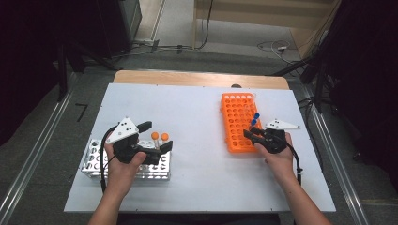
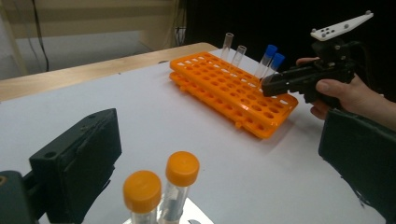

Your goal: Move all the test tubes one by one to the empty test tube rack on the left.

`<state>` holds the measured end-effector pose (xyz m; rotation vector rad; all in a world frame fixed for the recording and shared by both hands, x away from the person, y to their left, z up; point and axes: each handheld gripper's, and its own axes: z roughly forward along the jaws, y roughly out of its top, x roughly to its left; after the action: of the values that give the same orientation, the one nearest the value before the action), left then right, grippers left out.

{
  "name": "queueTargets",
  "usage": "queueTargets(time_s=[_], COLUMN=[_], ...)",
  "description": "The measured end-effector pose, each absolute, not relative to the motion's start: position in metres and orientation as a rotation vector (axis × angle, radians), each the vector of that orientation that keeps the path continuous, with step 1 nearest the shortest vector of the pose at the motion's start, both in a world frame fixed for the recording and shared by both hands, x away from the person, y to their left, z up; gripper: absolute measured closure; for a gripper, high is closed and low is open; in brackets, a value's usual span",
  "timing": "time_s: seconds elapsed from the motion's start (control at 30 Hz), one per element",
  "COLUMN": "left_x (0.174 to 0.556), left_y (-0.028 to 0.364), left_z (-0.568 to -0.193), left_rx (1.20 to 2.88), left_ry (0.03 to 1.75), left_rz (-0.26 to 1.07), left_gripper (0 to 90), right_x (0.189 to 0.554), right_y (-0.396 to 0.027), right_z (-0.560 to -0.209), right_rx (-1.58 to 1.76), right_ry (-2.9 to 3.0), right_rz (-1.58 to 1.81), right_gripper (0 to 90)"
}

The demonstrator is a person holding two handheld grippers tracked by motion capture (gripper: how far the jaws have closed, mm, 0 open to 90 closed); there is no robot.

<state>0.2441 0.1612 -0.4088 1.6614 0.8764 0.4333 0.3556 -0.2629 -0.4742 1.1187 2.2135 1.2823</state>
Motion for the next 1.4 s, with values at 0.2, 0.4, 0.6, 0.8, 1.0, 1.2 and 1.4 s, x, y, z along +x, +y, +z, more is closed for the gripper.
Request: queueTargets(time_s=[0.2,0.4,0.6,0.8,1.0,1.2,1.4], left_x=[0.243,0.243,0.241,0.24,0.239,0.237,0.235], left_y=[0.157,0.152,0.146,0.142,0.136,0.128,0.116], left_z=[-0.409,-0.41,-0.409,-0.409,-0.409,-0.408,-0.408], left_rx=[1.654,1.662,1.664,1.665,1.672,1.681,1.69], left_ry=[0.867,0.852,0.838,0.824,0.808,0.788,0.766], left_rz=[0.427,0.432,0.434,0.434,0.429,0.42,0.399], left_gripper=[0.0,0.0,0.0,0.0,0.0,0.0,0.8], right_x=[0.355,0.352,0.343,0.33,0.317,0.303,0.29], right_y=[-0.262,-0.267,-0.27,-0.271,-0.261,-0.244,-0.227], right_z=[-0.476,-0.47,-0.46,-0.448,-0.441,-0.436,-0.433], right_rx=[1.122,1.118,1.088,1.055,1.0,0.936,0.869], right_ry=[2.191,2.135,2.095,2.077,2.124,2.188,2.256], right_rz=[1.259,1.297,1.31,1.338,1.375,1.422,1.464], right_gripper=[73.6,75.1,75.1,75.1,75.1,75.1,75.1])
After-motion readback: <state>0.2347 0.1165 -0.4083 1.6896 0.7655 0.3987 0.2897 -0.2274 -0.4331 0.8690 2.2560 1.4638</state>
